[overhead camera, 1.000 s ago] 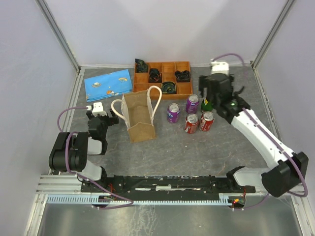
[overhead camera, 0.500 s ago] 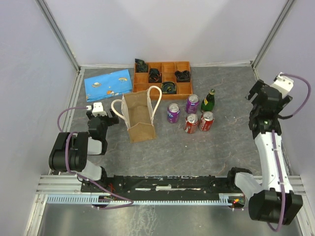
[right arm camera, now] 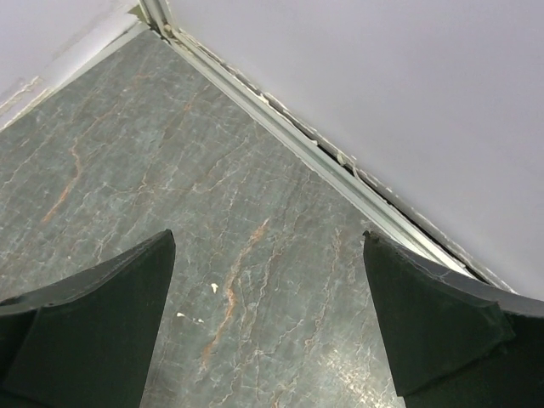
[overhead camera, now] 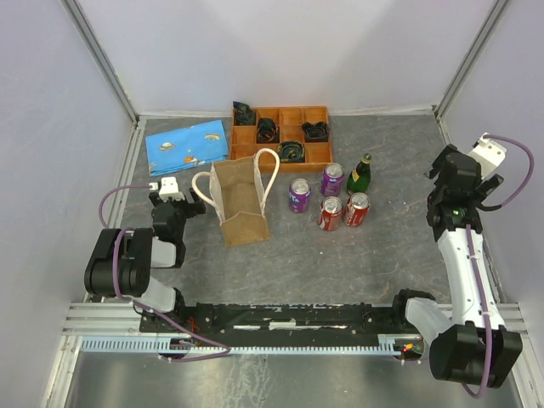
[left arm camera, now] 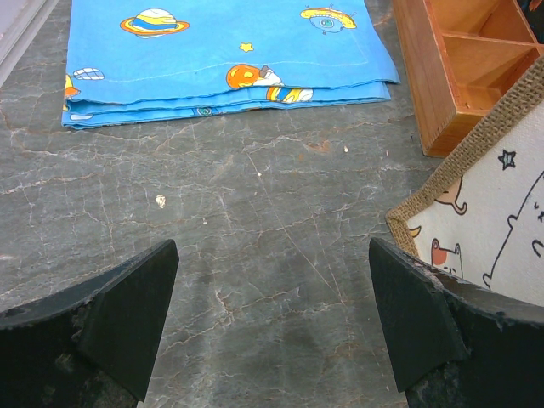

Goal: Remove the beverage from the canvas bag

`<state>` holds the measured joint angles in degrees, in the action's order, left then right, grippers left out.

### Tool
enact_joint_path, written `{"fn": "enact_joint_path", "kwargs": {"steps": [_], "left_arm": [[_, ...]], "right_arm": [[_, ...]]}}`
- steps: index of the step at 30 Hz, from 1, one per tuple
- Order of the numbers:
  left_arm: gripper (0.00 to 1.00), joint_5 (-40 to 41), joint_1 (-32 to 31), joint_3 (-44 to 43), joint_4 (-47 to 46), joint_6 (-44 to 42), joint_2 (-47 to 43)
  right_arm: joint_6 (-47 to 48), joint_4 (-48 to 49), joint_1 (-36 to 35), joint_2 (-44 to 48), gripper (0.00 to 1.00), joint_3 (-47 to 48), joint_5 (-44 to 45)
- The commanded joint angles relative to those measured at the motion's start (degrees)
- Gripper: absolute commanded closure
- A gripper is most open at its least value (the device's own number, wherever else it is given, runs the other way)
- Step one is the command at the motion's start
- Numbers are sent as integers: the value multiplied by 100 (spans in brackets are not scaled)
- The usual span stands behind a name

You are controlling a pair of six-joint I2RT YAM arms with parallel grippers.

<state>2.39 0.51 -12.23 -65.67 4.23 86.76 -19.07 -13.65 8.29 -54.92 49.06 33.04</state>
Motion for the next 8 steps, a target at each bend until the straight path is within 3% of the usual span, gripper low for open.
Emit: {"fn": "enact_joint_path", "kwargs": {"steps": [1, 8], "left_arm": [[1, -79, -24, -122, -186, -274, 33], [1, -74, -18, -121, -188, -276, 30]], "right_arm": [[-295, -180, -9, -63, 1, 305, 449], [-309, 261, -12, 340, 1, -39, 520]]}}
